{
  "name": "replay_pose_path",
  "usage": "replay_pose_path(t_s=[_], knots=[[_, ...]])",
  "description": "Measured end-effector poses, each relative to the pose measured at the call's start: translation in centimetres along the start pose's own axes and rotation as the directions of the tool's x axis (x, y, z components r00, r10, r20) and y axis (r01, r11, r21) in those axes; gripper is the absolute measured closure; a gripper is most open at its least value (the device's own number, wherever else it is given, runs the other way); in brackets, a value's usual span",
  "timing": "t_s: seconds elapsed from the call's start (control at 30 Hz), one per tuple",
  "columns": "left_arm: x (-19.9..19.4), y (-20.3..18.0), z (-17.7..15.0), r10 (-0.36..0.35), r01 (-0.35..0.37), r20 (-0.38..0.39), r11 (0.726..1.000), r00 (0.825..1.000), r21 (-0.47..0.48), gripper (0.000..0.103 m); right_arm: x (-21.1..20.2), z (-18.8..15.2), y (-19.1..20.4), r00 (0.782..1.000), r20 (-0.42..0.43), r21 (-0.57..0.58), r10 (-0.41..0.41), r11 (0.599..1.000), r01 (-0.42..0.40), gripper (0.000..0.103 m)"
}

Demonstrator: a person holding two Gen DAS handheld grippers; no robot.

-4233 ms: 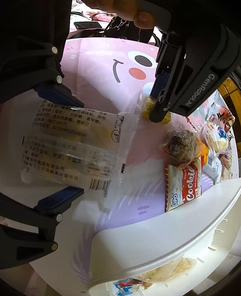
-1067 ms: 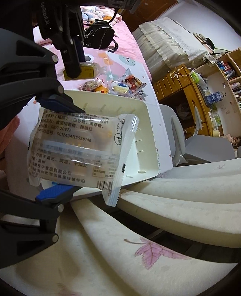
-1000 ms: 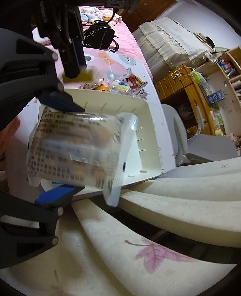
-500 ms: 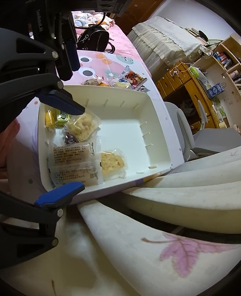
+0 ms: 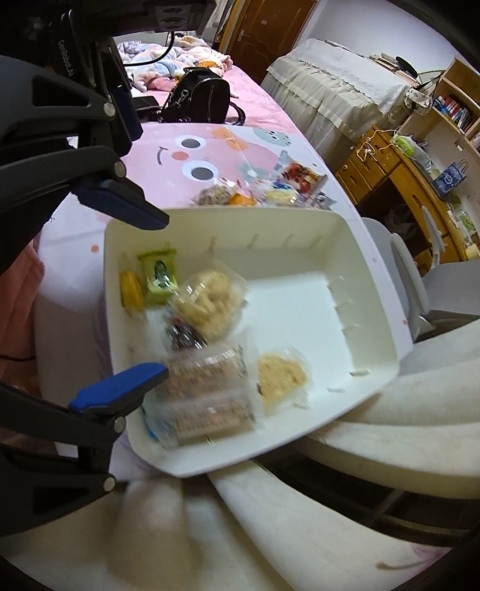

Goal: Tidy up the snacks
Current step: 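Withdraw both grippers from the tray back over the remaining snacks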

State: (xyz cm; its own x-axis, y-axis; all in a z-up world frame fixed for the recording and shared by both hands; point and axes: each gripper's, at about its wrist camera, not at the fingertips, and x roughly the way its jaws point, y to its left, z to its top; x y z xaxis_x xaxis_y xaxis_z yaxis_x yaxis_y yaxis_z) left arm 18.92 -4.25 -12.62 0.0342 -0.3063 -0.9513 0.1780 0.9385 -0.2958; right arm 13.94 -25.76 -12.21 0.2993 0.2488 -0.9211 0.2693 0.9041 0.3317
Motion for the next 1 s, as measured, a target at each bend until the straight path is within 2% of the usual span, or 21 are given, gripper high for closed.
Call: replay_pose_path(t_s=[0.33,0.67,1.0], knots=[[-2.2,5.4,-1.0,0.014,-0.014,-0.008,1.0,1.0,-0.004,0.049,1.1,-2.4,4.9,1.0,-0.015,0.022,0.009,1.0,-0.008,0.028],[-5.6,10.5,-1.8,0.029,-0.029,-0.003,0.997,1.0,0.073,0.049,1.7,-5.1,10.3,1.0,0.025,0.082,0.013,0.997,-0.015,0.028],[-9.1,15.6,-1.3,0.04,-0.045,0.029,0.982,0.999,0.185,0.049,3.8,-7.5,16.3,0.997,0.068,0.136,0.038,0.99,-0.047,0.028]])
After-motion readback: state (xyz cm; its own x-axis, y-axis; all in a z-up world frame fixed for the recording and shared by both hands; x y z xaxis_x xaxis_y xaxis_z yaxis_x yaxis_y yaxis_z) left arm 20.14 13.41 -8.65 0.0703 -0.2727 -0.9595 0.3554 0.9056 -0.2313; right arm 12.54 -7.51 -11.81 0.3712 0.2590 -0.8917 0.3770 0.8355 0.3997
